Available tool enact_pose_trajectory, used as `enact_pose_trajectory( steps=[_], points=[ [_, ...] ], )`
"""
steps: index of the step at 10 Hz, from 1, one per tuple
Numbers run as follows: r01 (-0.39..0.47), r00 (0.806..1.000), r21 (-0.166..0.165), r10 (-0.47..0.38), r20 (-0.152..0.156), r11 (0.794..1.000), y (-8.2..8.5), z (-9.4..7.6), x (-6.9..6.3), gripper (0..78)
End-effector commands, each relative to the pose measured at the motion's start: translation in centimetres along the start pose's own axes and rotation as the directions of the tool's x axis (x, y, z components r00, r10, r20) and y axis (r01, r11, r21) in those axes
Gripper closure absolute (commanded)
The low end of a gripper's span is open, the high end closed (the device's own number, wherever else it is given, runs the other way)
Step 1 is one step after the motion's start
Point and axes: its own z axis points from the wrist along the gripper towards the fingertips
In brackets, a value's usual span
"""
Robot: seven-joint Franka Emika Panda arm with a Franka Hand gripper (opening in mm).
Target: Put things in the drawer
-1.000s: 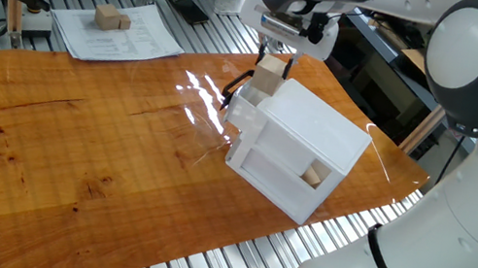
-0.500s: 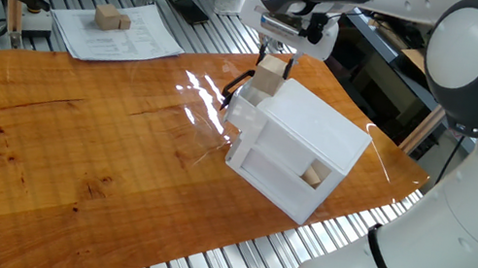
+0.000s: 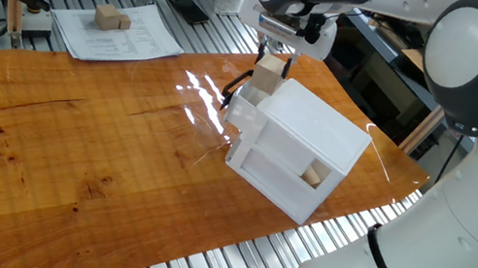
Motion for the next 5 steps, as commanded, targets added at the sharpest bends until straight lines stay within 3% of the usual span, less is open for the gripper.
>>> enact_pose_trajectory(
  steps=[1, 3, 5],
  points=[
    [0.003, 1.0, 0.053, -0.002, -0.006, 0.999, -0.1, 0.94, 0.37, 76.2],
    [0.014, 1.0, 0.089, -0.014, 0.003, 0.996, -0.09, 0.93, 0.38, 76.2],
    [0.004, 1.0, 0.098, -0.004, 0.005, 0.995, -0.09, 0.93, 0.37, 76.2]
  ],
)
